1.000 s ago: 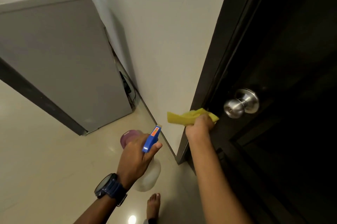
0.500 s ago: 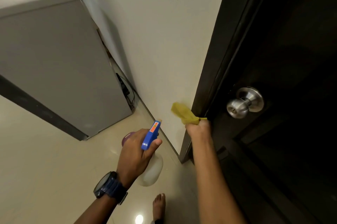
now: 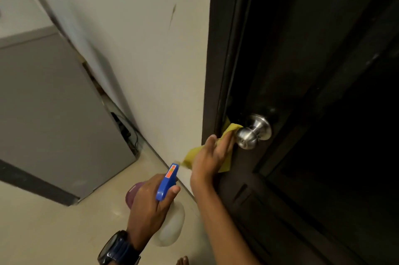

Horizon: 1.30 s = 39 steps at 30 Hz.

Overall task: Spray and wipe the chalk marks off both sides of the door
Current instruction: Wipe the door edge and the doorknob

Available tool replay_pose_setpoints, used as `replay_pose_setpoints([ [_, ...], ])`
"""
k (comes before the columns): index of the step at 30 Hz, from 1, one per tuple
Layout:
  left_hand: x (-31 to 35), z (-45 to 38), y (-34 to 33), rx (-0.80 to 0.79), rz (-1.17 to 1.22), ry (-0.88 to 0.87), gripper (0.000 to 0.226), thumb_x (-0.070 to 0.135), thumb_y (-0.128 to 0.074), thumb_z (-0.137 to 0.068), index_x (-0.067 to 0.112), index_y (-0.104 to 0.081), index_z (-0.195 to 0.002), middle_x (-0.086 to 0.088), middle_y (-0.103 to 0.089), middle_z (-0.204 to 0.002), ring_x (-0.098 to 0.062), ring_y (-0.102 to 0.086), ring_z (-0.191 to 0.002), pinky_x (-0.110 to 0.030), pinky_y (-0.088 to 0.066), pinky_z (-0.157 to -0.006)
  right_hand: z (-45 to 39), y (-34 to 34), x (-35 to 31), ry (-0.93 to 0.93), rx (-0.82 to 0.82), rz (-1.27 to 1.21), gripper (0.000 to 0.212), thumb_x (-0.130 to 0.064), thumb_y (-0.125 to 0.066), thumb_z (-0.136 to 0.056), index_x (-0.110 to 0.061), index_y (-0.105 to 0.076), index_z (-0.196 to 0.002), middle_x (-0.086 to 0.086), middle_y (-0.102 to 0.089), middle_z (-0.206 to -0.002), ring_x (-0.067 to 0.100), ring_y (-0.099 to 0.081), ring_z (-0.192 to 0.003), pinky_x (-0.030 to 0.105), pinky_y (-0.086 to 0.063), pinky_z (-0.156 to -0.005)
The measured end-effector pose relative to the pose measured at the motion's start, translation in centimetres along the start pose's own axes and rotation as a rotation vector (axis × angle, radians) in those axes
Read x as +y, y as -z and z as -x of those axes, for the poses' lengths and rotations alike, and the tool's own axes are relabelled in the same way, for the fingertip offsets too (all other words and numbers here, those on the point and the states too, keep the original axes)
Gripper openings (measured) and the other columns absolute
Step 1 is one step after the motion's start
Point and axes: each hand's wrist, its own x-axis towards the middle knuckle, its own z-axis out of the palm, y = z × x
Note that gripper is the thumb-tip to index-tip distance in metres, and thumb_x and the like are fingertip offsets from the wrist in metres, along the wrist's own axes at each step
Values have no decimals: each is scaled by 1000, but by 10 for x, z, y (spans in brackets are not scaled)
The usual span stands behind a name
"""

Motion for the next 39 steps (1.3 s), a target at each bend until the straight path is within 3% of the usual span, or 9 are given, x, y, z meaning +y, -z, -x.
replay_pose_setpoints([
  [4, -5, 4, -8, -79, 9, 28, 85, 99, -23, -72, 30, -65, -98, 13, -69, -87, -9, -64, -79, -27, -48, -71, -6, 5, 4, 395, -132, -1, 63, -15, -46, -99, -20, -20, -156, -3, -23, -164, -1, -26, -147, 20, -31, -117],
  [8, 0, 10, -10, -137, 1, 51, 91, 104, -18, -64, 32, -62, -100, 12, -68, -89, -9, -63, -81, -20, -44, -73, -41, 20, 29, 620, -204, 201, 73, -3, -41, -90, -14, -16, -157, 15, -25, -162, 17, -26, -150, 22, -30, -118],
  [12, 18, 11, -7, -118, -5, 14, 90, 102, -20, -68, 30, -63, -102, 12, -68, -90, -9, -63, -82, -25, -47, -74, -42, 33, 59, 320, -200, 352, 77, 12, -42, -93, -19, -11, -156, 4, -25, -160, 15, -34, -143, 9, -30, -109],
  [20, 60, 8, -15, -94, 113, -206, 86, 87, -31, -85, 12, -71, -96, 2, -70, -85, -19, -65, -77, -39, -53, -68, -17, 159, 44, -412, -200, -119, 61, 11, -41, -97, -21, -48, -148, 16, -60, -136, 36, -62, -116, 54, -52, -97],
  [23, 79, 12, -32, -105, 137, -235, 86, 89, -29, -83, 13, -67, -93, 8, -65, -81, -15, -61, -72, -30, -48, -64, -3, 203, -34, -82, -87, -113, 60, -2, -50, -94, -32, -47, -147, 1, -63, -135, 25, -63, -118, 49, -51, -98],
  [26, 97, 17, -50, -100, 162, -248, 83, 92, -27, -80, 20, -63, -95, 19, -56, -78, -11, -56, -67, -22, -41, -65, 4, 234, -149, 641, 41, 180, 62, -6, -47, -88, -17, -41, -149, -27, -57, -136, -10, -53, -120, 19, -42, -104],
  [29, 114, 15, -64, -119, 196, -275, 91, 93, -27, -79, 14, -68, -99, 11, -62, -82, -10, -59, -73, -26, -46, -67, -23, 250, -251, 1269, 144, 531, 56, 7, -41, -91, 11, -36, -146, 14, -46, -151, 14, -39, -141, 23, -27, -119],
  [34, 153, 7, -71, -71, 203, -366, 77, 89, -26, -83, 21, -62, -91, 15, -55, -78, -6, -54, -67, -12, -36, -65, -95, 201, -314, 1584, 75, 1282, 51, -6, -43, -93, 2, -46, -143, 22, -49, -146, 45, -38, -139, 54, -14, -120],
  [39, 157, -1, -74, -65, 253, -415, 70, 85, -28, -87, 23, -59, -87, 15, -55, -75, -9, -56, -75, -14, -37, -63, -111, 206, -165, 1657, -289, 2058, 54, -17, -29, -92, 7, -60, -130, 28, -58, -135, 46, -44, -137, 57, -19, -121],
])
